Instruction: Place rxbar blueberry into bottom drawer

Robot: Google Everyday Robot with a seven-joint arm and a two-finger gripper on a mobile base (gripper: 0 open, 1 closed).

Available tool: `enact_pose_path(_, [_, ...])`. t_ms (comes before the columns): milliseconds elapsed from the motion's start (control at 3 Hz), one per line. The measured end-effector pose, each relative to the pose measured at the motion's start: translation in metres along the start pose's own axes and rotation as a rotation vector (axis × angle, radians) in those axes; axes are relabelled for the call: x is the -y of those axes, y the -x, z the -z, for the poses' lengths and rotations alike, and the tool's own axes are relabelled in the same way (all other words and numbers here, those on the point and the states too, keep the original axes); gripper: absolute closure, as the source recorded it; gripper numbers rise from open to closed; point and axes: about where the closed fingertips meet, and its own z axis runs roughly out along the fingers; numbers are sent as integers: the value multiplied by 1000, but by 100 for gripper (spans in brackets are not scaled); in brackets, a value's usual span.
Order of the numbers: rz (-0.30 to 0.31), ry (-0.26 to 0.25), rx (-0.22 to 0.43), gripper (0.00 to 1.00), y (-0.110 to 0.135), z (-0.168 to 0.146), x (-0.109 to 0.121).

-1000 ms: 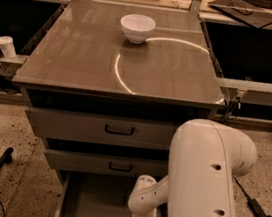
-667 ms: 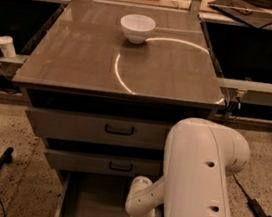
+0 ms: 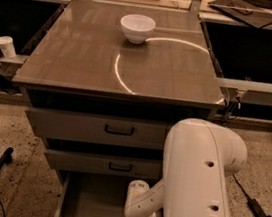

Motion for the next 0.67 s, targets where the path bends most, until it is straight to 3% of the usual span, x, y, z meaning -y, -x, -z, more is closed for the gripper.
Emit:
enact_pose_path(333, [-58,68,65,100,-9,0,14])
enact_pose_path(667, [-95,169,186,100,-2,4,15])
